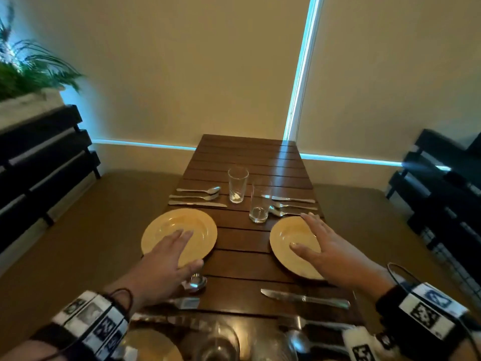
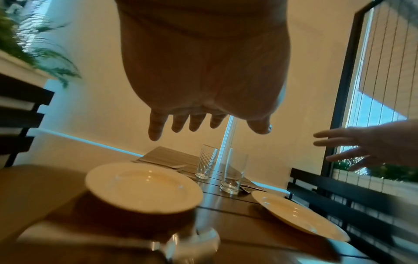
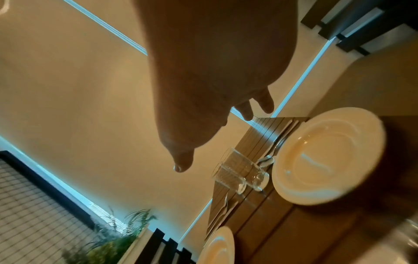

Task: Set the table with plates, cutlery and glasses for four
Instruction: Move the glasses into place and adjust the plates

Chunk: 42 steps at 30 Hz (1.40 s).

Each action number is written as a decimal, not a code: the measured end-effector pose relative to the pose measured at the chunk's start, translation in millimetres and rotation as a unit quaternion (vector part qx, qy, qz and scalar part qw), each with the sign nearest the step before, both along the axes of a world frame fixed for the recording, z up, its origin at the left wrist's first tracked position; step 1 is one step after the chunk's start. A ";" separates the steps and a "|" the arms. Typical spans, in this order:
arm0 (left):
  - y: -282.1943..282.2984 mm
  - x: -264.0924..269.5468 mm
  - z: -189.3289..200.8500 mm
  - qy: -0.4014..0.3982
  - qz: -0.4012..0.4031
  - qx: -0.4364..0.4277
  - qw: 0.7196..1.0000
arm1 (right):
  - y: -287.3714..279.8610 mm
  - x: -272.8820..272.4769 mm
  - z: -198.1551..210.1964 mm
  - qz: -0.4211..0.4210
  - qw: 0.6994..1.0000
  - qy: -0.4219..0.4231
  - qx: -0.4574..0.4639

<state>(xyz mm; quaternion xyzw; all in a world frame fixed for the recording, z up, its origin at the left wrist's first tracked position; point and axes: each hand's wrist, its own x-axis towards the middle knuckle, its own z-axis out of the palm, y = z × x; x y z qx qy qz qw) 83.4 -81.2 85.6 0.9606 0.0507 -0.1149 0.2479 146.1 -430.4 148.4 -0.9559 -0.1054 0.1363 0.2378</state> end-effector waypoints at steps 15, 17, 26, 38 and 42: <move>-32.5 378.3 5.5 -0.012 -0.113 0.071 0.991 | 119.2 254.5 -25.6 -0.066 0.997 0.024 -0.035; -38.7 389.4 -0.9 0.000 -0.129 0.088 0.988 | 125.6 264.6 -20.8 -0.032 0.993 0.031 -0.105; -45.4 409.1 -15.7 0.000 -0.121 0.118 0.986 | 128.3 282.1 -35.6 0.024 0.978 0.024 -0.205; -50.6 278.0 9.4 -0.066 -0.048 -0.001 0.997 | 112.7 207.3 -29.1 0.018 0.993 -0.024 -0.111; -39.4 214.4 23.0 -0.088 -0.053 -0.012 0.995 | 97.4 166.1 -19.5 0.017 0.999 -0.032 -0.040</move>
